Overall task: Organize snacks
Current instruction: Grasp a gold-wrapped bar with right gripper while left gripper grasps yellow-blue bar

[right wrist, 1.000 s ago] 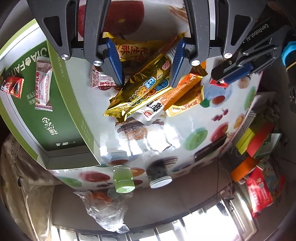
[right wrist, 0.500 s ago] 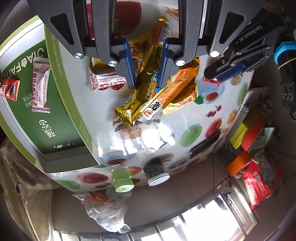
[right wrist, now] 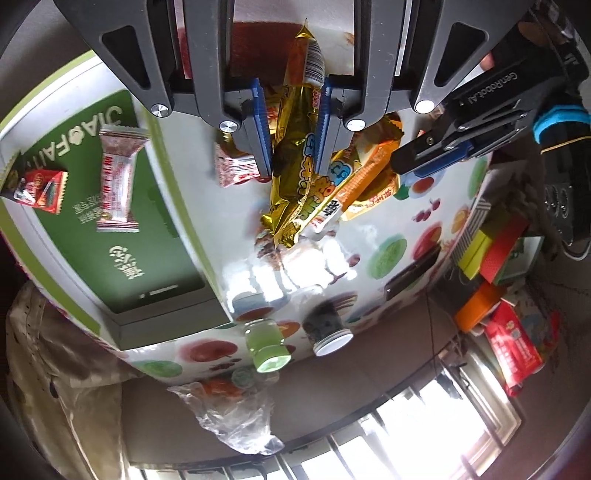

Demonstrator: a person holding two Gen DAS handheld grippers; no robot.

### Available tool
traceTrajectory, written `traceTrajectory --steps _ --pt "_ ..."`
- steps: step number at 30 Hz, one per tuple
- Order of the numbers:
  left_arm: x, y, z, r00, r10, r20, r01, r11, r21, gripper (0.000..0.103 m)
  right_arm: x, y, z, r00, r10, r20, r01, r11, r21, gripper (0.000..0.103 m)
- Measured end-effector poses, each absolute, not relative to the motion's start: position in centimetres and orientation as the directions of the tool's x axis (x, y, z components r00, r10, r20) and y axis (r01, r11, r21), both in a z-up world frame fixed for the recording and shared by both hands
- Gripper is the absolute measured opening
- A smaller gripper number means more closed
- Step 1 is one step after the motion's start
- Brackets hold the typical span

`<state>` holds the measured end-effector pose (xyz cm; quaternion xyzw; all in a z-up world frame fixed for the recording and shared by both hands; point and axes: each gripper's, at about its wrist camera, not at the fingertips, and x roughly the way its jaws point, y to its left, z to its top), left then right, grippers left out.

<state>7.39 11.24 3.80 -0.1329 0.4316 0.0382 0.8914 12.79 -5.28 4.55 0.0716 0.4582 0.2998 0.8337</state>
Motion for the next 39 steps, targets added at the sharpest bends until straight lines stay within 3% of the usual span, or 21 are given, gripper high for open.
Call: traceTrajectory --steps 10,32,35,39 --pt "9.4 8.3 3.4 0.597 -0.099 -0.796 -0.072 0.982 -0.177 0.043 12.7 -7.7 5.1 0.42 0.565 -0.71 -0.408 0.817 0.408 0.021" --pt "11.8 6.0 1.8 0.541 -0.002 -0.841 -0.071 0.996 -0.048 0.043 13.0 -9.4 5.1 0.43 0.565 -0.704 -0.379 0.821 0.428 0.021" --pt "11.8 6.0 1.9 0.544 0.004 -0.839 -0.074 0.996 -0.043 0.027 12.9 -9.5 5.1 0.427 0.566 -0.705 -0.377 0.82 0.43 0.021" --pt "11.7 6.0 2.2 0.552 0.007 -0.834 -0.079 0.996 -0.045 0.026 12.9 -9.6 5.1 0.427 0.568 -0.704 -0.377 0.819 0.432 0.021"
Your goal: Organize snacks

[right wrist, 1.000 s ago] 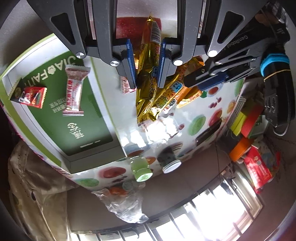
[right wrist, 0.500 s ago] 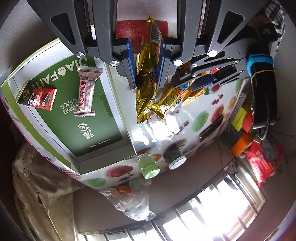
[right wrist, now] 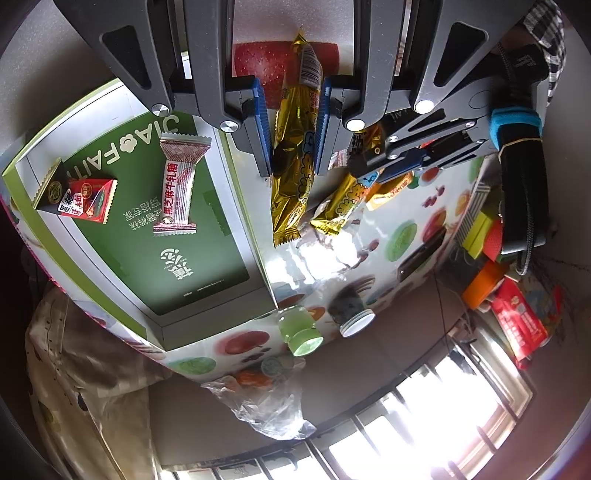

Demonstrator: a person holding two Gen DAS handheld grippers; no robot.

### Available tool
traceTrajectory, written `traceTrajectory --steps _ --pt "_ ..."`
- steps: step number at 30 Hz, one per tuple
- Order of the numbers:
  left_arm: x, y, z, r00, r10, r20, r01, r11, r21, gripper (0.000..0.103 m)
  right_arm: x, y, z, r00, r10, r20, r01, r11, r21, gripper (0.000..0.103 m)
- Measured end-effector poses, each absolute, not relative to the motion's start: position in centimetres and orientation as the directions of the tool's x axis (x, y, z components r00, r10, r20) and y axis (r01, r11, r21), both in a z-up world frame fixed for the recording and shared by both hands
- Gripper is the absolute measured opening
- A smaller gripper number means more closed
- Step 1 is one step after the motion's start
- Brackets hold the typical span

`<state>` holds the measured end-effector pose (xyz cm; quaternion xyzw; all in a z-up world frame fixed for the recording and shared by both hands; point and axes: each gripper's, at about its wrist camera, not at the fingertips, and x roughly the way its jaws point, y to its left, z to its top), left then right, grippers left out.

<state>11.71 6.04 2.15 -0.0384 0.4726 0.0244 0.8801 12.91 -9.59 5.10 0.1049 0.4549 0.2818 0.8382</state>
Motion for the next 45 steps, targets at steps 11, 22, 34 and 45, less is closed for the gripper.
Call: traceTrajectory --steps 11,22,34,45 --pt "10.6 6.1 3.6 0.589 -0.007 -0.808 -0.085 0.994 -0.071 0.024 12.6 -9.7 5.6 0.433 0.572 -0.697 -0.383 0.817 0.432 0.021" --pt "9.2 6.1 6.0 0.645 -0.017 -0.764 -0.081 0.993 -0.091 0.024 12.0 -9.9 6.9 0.461 0.582 -0.67 -0.391 0.811 0.436 0.021" --pt "9.5 7.2 5.0 0.632 -0.056 -0.773 -0.086 0.986 -0.142 0.024 11.4 -10.8 7.8 0.484 0.584 -0.652 -0.387 0.811 0.439 0.021" --pt "11.8 6.1 2.2 0.557 -0.003 -0.83 -0.077 0.995 -0.055 0.041 11.6 -11.3 7.7 0.484 0.581 -0.654 -0.373 0.813 0.446 0.021"
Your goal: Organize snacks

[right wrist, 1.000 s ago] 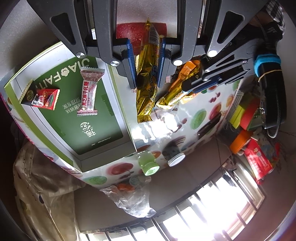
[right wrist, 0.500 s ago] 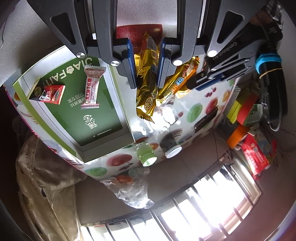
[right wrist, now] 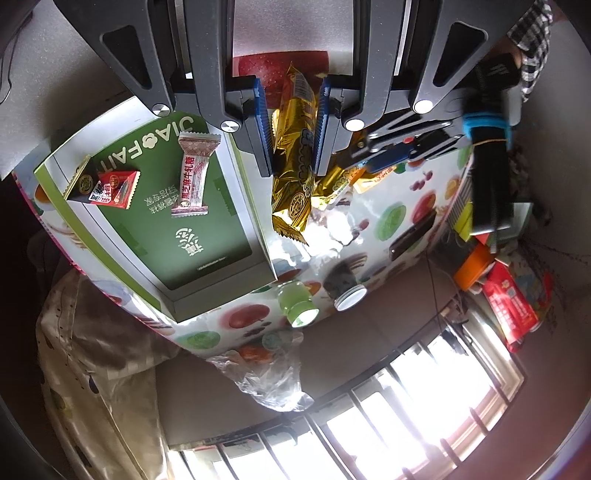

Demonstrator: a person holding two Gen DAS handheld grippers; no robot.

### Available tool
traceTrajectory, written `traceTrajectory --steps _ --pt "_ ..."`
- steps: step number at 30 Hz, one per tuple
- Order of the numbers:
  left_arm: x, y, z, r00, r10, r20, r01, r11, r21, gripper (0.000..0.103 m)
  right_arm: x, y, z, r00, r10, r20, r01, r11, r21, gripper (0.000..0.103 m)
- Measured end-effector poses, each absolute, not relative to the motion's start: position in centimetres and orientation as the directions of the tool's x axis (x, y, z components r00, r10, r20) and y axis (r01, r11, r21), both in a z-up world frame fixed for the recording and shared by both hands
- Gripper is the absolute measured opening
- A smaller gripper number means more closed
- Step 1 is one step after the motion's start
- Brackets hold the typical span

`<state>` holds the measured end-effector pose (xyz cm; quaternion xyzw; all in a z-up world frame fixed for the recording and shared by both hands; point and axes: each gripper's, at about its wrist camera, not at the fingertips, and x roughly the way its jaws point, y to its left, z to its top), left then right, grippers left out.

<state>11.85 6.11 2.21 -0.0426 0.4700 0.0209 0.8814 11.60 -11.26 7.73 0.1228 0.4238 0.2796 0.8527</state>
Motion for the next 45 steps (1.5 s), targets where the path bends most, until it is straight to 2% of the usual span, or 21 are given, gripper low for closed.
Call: traceTrajectory --steps 3,7,8,10,30,45 --pt "12.3 5.9 1.4 0.532 0.043 -0.846 -0.098 0.995 -0.012 0.041 11.6 -11.3 7.8 0.487 0.581 -0.652 -0.369 0.814 0.449 0.021" --pt "12.2 5.9 1.7 0.546 0.036 -0.837 -0.1 0.995 -0.023 0.039 11.7 -11.5 7.7 0.487 0.584 -0.65 -0.367 0.812 0.454 0.021" --pt "12.2 5.9 1.7 0.544 0.039 -0.838 -0.103 0.994 -0.02 0.03 11.6 -11.5 7.8 0.487 0.585 -0.649 -0.367 0.811 0.455 0.021" --pt "12.2 5.9 1.8 0.544 0.038 -0.838 -0.103 0.994 -0.021 0.024 11.6 -11.7 7.8 0.487 0.585 -0.649 -0.366 0.811 0.456 0.021" --pt "10.7 3.7 7.3 0.652 -0.051 -0.756 -0.041 0.994 -0.103 0.024 11.4 -14.8 9.6 0.546 0.569 -0.614 -0.335 0.821 0.463 0.021" --pt "12.9 0.4 8.5 0.662 -0.129 -0.738 0.034 0.989 -0.142 0.024 13.1 -19.1 11.4 0.606 0.521 -0.601 -0.28 0.847 0.452 0.021"
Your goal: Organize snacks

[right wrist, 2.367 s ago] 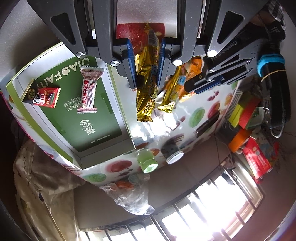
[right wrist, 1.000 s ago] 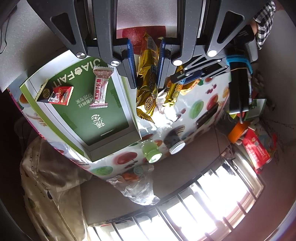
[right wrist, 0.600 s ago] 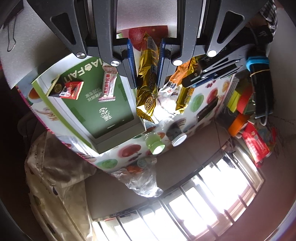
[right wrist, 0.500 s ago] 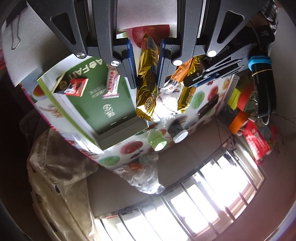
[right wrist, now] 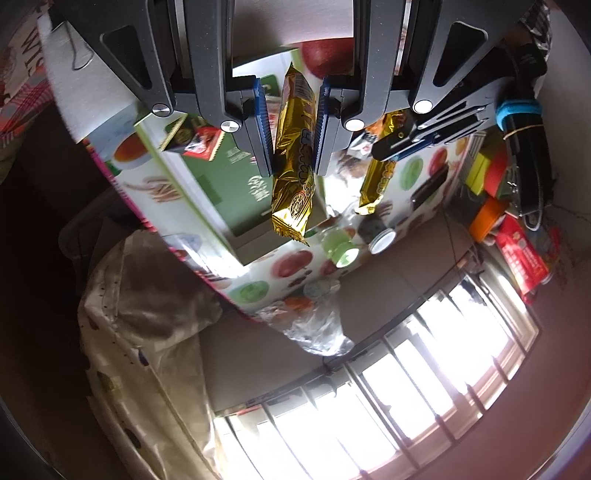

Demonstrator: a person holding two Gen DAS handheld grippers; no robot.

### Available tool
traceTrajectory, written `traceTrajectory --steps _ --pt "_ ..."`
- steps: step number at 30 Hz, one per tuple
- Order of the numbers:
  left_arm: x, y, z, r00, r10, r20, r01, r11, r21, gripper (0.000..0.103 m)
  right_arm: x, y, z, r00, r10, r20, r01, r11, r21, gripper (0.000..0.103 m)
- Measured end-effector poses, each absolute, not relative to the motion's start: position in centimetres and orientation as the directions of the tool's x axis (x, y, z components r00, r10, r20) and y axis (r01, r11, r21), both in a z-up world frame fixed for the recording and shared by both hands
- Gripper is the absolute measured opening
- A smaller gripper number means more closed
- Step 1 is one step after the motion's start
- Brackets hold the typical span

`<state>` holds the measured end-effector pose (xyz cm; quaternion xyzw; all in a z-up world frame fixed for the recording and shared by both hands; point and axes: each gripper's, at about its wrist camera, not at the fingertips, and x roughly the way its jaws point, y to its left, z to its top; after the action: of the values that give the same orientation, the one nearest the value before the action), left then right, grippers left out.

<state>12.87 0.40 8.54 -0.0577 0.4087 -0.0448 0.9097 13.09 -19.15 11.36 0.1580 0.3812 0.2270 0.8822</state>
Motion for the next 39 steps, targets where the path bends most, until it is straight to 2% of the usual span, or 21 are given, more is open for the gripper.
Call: traceTrajectory --steps 17,39 --pt "15.5 -2.7 6.3 0.608 -0.194 -0.77 0.076 0.979 -0.187 0.024 15.9 -20.7 8.2 0.571 0.477 -0.668 -0.229 0.874 0.428 0.021" --pt "17.7 -5.0 3.1 0.539 -0.204 -0.817 0.093 0.979 -0.184 0.024 19.7 -20.2 4.3 0.495 0.482 -0.723 -0.217 0.874 0.435 0.021"
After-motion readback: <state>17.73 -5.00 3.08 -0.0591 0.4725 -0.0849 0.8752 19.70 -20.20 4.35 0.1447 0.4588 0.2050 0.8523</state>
